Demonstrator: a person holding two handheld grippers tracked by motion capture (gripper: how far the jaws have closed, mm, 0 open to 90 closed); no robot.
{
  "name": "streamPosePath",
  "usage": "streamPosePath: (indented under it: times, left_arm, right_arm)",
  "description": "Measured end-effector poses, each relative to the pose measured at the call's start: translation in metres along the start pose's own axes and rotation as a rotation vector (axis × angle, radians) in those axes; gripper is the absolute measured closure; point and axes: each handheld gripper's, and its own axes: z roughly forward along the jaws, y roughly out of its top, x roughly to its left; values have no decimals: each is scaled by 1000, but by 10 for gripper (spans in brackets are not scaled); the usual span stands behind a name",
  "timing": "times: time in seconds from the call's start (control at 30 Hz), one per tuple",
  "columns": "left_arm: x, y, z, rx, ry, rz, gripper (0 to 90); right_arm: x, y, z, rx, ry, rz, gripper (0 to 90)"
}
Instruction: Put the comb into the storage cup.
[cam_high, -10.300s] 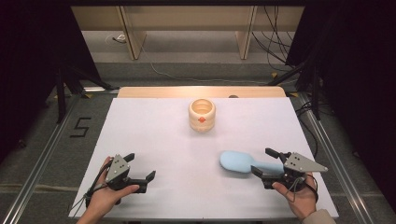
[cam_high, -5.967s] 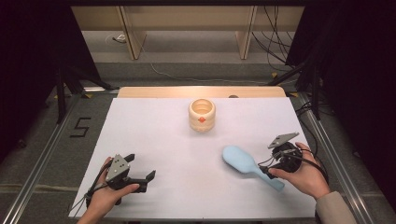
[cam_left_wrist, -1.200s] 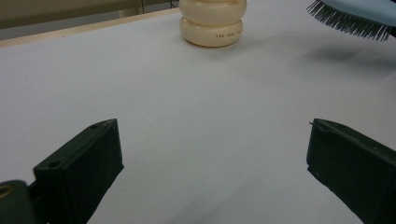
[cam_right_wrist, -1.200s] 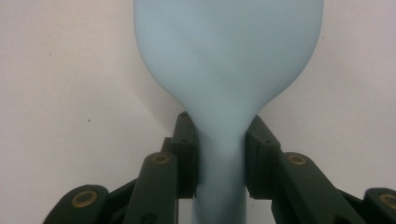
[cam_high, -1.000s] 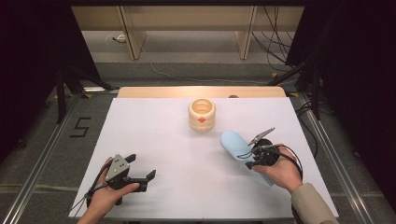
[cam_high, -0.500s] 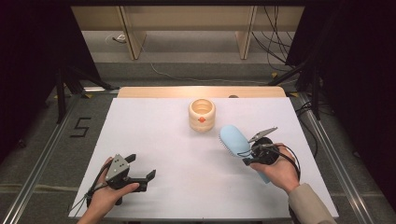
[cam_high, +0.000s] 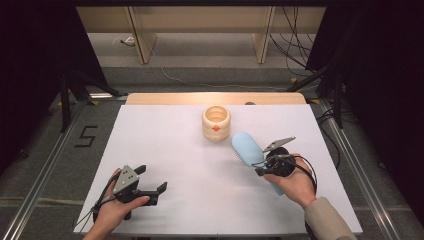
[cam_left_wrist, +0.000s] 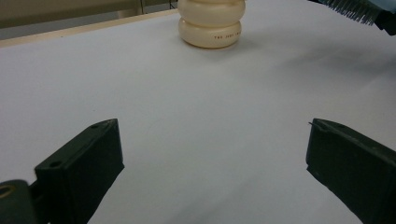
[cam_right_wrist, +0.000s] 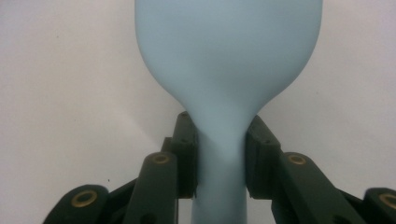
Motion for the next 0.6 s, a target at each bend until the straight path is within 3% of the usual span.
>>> streamPosePath:
  times: [0.6]
  left_arm:
    - [0,0,0,-2,0,0,33]
  right_arm:
    - [8,5,2,-82,2,20,702]
